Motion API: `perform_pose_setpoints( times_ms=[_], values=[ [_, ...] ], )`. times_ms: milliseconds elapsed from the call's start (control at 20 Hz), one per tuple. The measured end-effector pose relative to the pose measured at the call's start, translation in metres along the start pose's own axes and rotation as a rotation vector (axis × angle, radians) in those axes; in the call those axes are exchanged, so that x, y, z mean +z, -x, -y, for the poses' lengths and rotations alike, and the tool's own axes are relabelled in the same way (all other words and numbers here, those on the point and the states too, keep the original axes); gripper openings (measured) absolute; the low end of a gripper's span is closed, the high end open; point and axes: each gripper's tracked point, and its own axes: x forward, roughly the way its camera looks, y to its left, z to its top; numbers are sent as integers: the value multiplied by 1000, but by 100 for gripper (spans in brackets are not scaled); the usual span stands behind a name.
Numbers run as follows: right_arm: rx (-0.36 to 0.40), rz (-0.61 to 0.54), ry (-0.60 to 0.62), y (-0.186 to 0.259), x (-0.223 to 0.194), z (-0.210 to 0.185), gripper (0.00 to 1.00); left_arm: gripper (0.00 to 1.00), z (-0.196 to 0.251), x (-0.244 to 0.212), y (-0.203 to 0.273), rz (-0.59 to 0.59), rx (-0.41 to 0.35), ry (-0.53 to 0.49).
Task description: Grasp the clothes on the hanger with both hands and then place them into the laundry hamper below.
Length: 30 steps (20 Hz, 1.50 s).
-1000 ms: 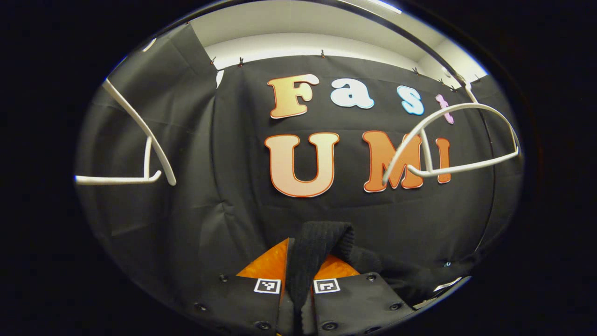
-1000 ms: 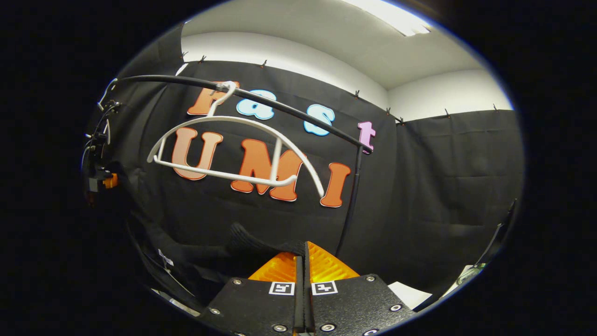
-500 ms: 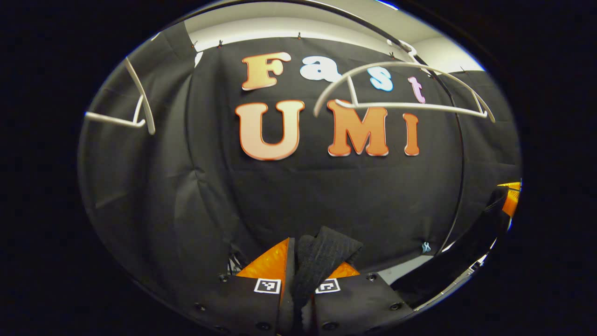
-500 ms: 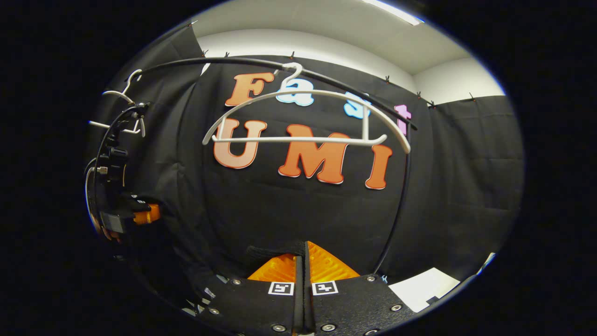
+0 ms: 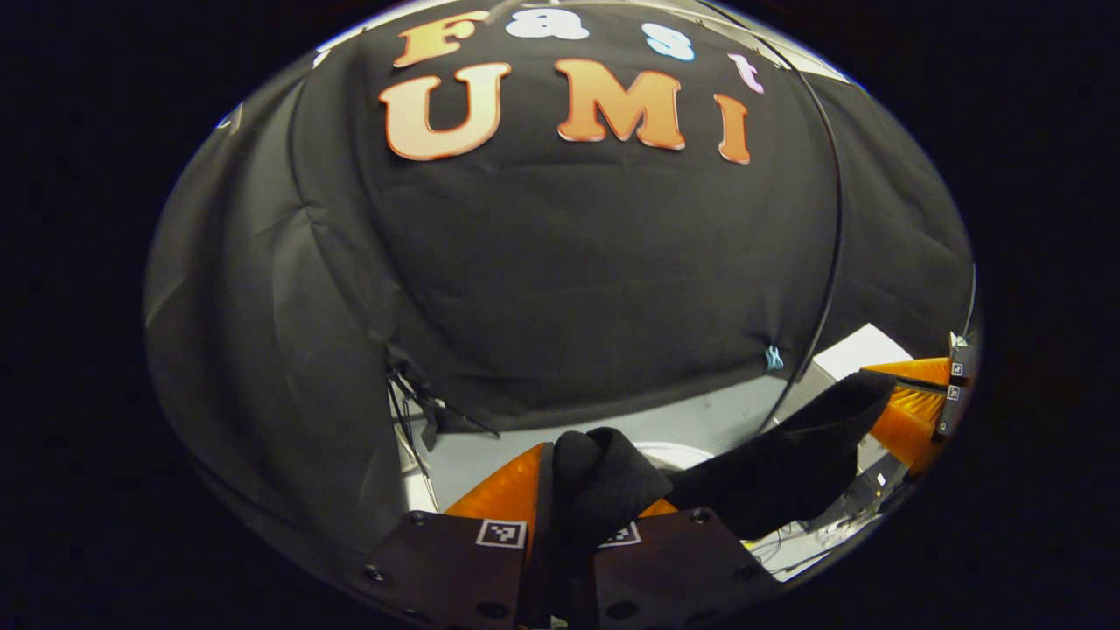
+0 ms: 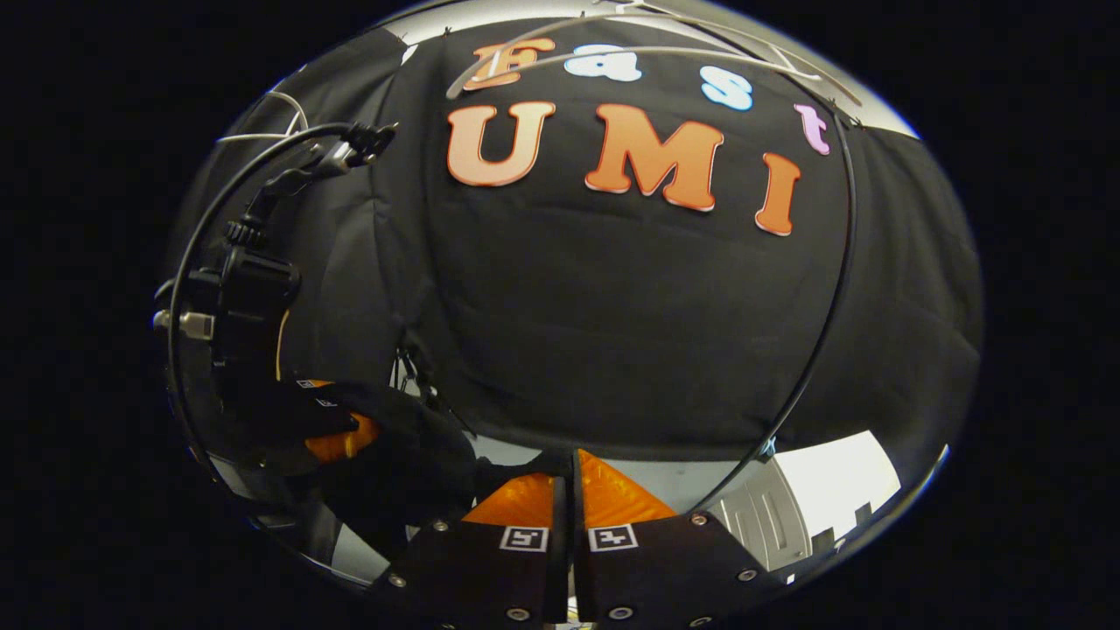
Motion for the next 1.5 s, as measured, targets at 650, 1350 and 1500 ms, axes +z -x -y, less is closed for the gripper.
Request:
perform_pose_setpoints(
  times_ms=[650, 1350, 1500],
  values=[
    [6, -288, -110, -15, -132, -12, 27, 75, -9, -122, -22, -307, 68, 27],
    [-38, -400, -191, 3, -177, -1, 90, 98, -8, -131, -3, -282, 24, 32],
    [-53, -343, -182, 15, -156, 9, 90, 98, -7, -122, 9, -244, 15, 26]
  ],
)
